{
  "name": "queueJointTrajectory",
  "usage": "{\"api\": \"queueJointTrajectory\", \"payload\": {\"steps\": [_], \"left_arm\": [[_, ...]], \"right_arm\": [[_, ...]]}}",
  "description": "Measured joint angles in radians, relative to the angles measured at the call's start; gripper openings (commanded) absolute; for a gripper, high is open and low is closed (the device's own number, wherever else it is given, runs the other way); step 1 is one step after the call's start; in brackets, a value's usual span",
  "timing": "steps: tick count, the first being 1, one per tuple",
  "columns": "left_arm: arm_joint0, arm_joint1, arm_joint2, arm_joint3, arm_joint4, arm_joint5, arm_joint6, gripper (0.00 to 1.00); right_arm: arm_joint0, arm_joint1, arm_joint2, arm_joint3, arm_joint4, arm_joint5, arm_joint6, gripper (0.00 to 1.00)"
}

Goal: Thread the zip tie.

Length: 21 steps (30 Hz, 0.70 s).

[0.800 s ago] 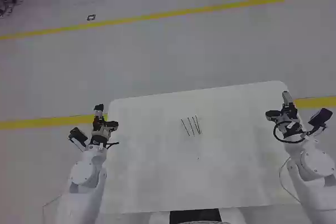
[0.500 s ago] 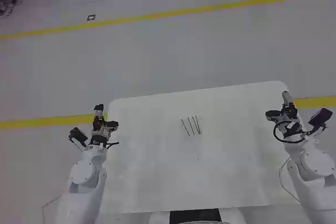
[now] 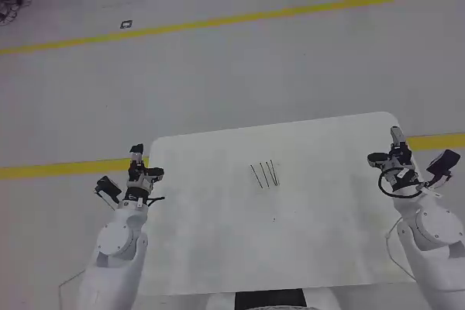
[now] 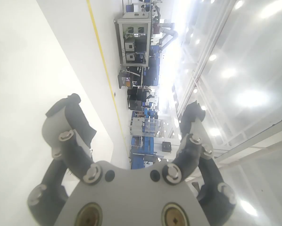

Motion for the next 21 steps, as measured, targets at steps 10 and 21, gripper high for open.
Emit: {"api": "queueJointTrajectory", "payload": {"steps": [10,21], "left_arm": [[-0.035,0.006,0.103,-0.052,0.15,0.162,-0.166,1.0],[-0.035,0.006,0.102,-0.052,0.149,0.16,-0.164,1.0]], "right_arm": [[0.0,0.0,0.0,0.0,0.0,0.0,0.0,1.0],[0.0,0.0,0.0,0.0,0.0,0.0,0.0,1.0]]}}
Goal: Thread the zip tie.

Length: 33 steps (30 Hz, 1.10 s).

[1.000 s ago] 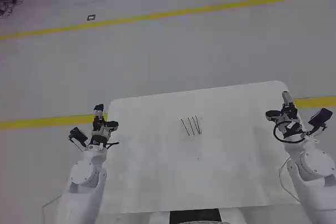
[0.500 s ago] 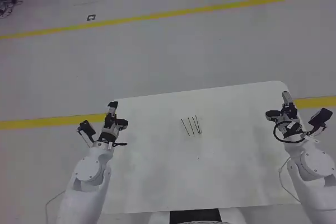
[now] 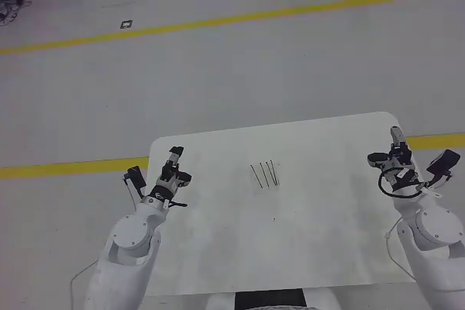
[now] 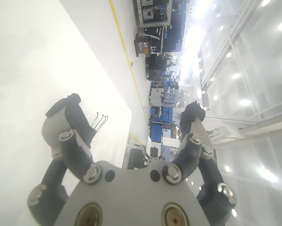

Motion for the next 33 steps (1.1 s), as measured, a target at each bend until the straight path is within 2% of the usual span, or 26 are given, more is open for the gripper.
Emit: {"api": "queueJointTrajectory", "payload": {"steps": [12,14,17,19,21,22,24,27,33], "left_arm": [[-0.004,0.001,0.004,-0.004,0.004,0.002,-0.004,1.0],[-0.037,0.006,0.042,-0.032,0.049,0.032,-0.049,1.0],[-0.1,0.01,0.126,-0.05,0.199,0.101,-0.18,1.0],[-0.136,0.011,0.175,-0.044,0.273,0.152,-0.232,1.0],[-0.165,0.01,0.218,-0.021,0.334,0.186,-0.247,1.0],[-0.181,0.008,0.244,-0.001,0.365,0.187,-0.25,1.0],[-0.199,0.004,0.271,0.009,0.374,0.183,-0.251,1.0],[-0.205,0.002,0.272,0.003,0.363,0.178,-0.225,1.0],[-0.204,0.002,0.271,0.003,0.364,0.178,-0.227,1.0]], "right_arm": [[0.0,0.0,0.0,0.0,0.0,0.0,0.0,1.0],[0.0,0.0,0.0,0.0,0.0,0.0,0.0,1.0],[0.0,0.0,0.0,0.0,0.0,0.0,0.0,1.0],[0.0,0.0,0.0,0.0,0.0,0.0,0.0,1.0],[0.0,0.0,0.0,0.0,0.0,0.0,0.0,1.0],[0.0,0.0,0.0,0.0,0.0,0.0,0.0,1.0],[0.0,0.0,0.0,0.0,0.0,0.0,0.0,1.0],[0.0,0.0,0.0,0.0,0.0,0.0,0.0,1.0],[0.0,0.0,0.0,0.0,0.0,0.0,0.0,1.0]]}}
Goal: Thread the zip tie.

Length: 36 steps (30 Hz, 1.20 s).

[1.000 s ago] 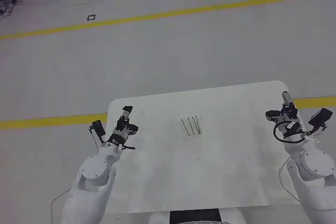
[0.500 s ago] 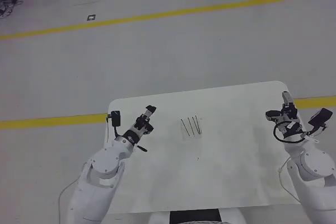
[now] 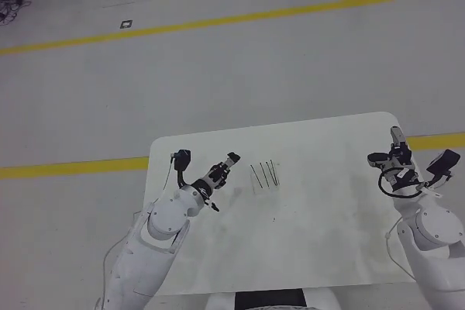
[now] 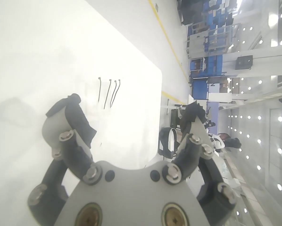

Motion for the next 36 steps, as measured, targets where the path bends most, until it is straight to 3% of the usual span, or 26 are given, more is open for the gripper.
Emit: {"api": "queueJointTrajectory", "payload": {"steps": [5,8,13,18,30,32,36], "left_arm": [[-0.008,0.001,0.018,-0.012,0.023,-0.025,-0.024,1.0],[-0.048,0.006,0.063,-0.022,0.106,-0.03,-0.107,1.0],[-0.146,0.001,0.191,0.003,0.256,0.002,-0.252,1.0],[-0.219,-0.016,0.316,0.052,0.328,0.003,-0.324,1.0],[-0.22,-0.016,0.32,0.054,0.336,0.002,-0.328,1.0],[-0.218,-0.021,0.331,0.08,0.309,-0.017,-0.305,1.0],[-0.278,-0.043,0.389,0.114,0.299,-0.006,-0.26,1.0]], "right_arm": [[0.0,0.0,0.0,0.0,0.0,0.0,0.0,1.0],[0.0,0.0,0.0,0.0,0.0,0.0,0.0,1.0],[0.0,0.0,0.0,0.0,0.0,0.0,0.0,1.0],[0.0,0.0,0.0,0.0,0.0,0.0,0.0,1.0],[0.0,0.0,0.0,0.0,0.0,0.0,0.0,1.0],[0.0,0.0,0.0,0.0,0.0,0.0,0.0,1.0],[0.0,0.0,0.0,0.0,0.0,0.0,0.0,1.0]]}}
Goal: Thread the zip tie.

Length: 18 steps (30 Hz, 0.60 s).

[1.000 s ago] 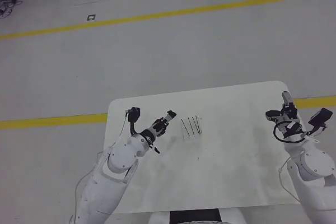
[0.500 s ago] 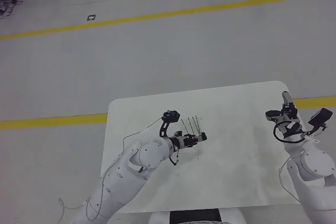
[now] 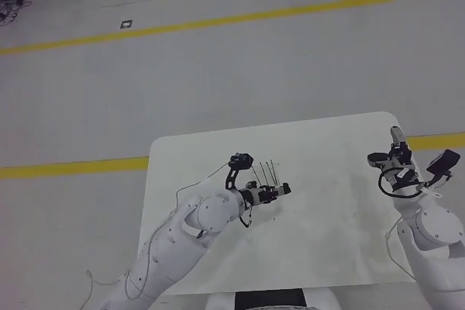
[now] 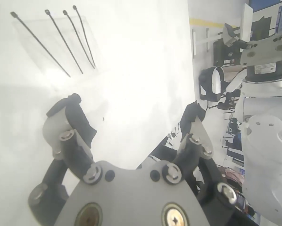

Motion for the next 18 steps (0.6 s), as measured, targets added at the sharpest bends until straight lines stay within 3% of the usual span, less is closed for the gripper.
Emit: {"api": "queueJointTrajectory", "payload": {"steps": [5,10,12,18], "left_arm": [[-0.096,-0.036,0.067,0.056,-0.019,0.01,0.03,1.0],[-0.17,-0.078,0.105,0.191,-0.075,0.01,0.0,1.0],[-0.176,-0.084,0.104,0.218,-0.095,0.01,-0.003,1.0],[-0.175,-0.083,0.104,0.212,-0.092,0.01,-0.002,1.0]], "right_arm": [[0.0,0.0,0.0,0.0,0.0,0.0,0.0,1.0],[0.0,0.0,0.0,0.0,0.0,0.0,0.0,1.0],[0.0,0.0,0.0,0.0,0.0,0.0,0.0,1.0],[0.0,0.0,0.0,0.0,0.0,0.0,0.0,1.0]]}}
